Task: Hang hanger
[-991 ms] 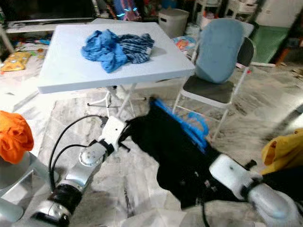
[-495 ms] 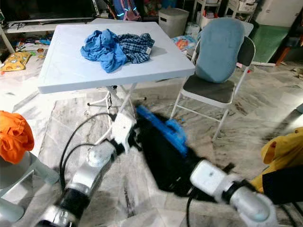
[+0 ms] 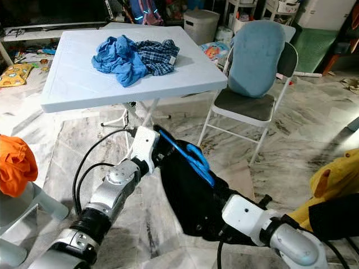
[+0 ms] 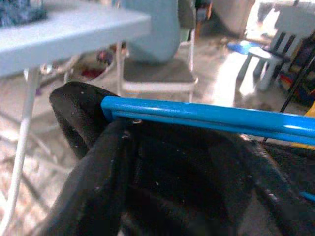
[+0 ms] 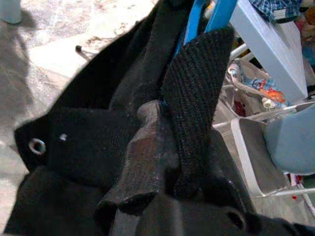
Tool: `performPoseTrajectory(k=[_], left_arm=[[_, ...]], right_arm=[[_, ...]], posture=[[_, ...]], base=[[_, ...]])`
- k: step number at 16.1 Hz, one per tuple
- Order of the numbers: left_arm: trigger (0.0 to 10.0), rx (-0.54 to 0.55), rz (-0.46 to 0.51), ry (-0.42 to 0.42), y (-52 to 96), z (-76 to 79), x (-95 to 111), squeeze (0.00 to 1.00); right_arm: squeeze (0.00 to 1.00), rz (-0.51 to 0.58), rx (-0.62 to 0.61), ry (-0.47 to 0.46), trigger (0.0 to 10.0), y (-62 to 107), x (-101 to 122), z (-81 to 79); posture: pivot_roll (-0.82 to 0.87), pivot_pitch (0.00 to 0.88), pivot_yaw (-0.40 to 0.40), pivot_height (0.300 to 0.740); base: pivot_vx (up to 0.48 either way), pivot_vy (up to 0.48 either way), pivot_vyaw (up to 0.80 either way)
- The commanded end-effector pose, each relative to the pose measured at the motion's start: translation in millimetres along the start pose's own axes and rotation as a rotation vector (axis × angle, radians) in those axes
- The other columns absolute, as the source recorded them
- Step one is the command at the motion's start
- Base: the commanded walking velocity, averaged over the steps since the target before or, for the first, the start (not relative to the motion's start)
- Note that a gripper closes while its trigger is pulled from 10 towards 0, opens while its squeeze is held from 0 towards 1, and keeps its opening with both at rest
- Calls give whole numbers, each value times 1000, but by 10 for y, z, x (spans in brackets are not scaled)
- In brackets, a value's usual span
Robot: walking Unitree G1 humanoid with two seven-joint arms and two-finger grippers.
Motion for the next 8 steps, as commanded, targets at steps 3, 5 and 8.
performPoseTrajectory(k=[3,5,8], left_arm=[[0,186,-66,139,86,-426,-156,0],[7725,151,-53,141,54,-370,-98,0],[10000,117,-53,97,47,-257,-91,0]], right_arm=[[0,44,-3,38,10000,24,139,48],[0,31,-36,52,10000,0,118,127],[0,48,-88,51,10000,-59,176,245]], posture=[[-11,0,-31,740],[-8,0,-30,740],[-5,0,-31,740]], base=[[0,0,0],[0,0,0],[0,0,0]])
Point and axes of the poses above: a point about 5 cm out from each wrist's last joint towards the gripper, its own y axis pointing back from the gripper into the wrist, its own x axis along the axis of the wrist's last joint, z = x × y, the point moved 6 cm from there along -y, pointing out of the wrist towards the gripper, and after that the axes turned 2 degrees about -y, right-handed, at the moved point
